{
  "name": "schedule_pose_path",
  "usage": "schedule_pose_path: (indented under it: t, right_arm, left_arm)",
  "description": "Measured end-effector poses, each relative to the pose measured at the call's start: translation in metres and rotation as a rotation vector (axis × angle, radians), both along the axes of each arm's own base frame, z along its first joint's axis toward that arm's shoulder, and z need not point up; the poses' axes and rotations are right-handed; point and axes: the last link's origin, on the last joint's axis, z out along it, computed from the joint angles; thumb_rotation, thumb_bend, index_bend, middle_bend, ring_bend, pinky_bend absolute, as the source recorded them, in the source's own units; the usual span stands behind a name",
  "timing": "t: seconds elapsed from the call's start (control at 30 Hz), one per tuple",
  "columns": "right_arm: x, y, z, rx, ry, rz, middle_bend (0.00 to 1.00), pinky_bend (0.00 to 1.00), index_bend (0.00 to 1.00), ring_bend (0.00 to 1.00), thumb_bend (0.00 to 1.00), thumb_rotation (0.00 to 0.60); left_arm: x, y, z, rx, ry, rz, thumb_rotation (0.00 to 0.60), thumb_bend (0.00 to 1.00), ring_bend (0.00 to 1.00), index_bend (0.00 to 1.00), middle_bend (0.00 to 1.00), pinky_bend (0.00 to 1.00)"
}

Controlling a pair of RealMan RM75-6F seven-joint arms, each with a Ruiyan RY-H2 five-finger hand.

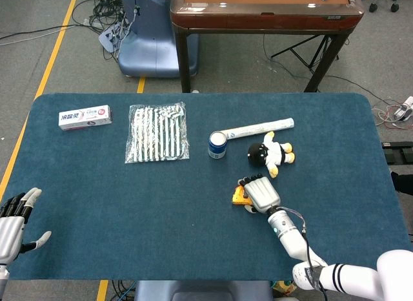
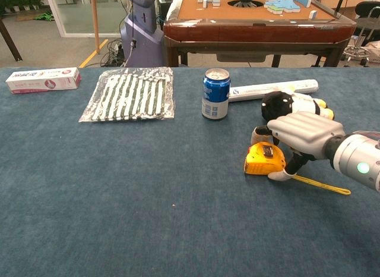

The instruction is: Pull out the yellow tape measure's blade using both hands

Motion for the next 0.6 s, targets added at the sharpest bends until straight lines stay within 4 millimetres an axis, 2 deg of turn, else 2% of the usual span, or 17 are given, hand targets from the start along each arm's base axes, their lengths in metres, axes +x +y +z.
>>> schedule_pose_path:
  t: [0.33,0.6]
  right_arm:
    - [0.002,-0.003,0.001,-0.003,-0.047,0.028,0.51,0.28,0.48,0.44,0.55,0.600]
    - [0.015,-0.007,0.013,-0.009,-0.114,0.035,0.57,0.28,0.55,0.52,0.57,0.600]
  left_arm:
    - [0.002,0.003,0.001,-0.011,0.016,-0.005,0.600,0.19,0.07,0.07,0.09,0.06]
    - [0.008,0.022,0.004,-0.051,0.017,-0.034,0.600,0.19,0.08,0.08,0.09,0.06]
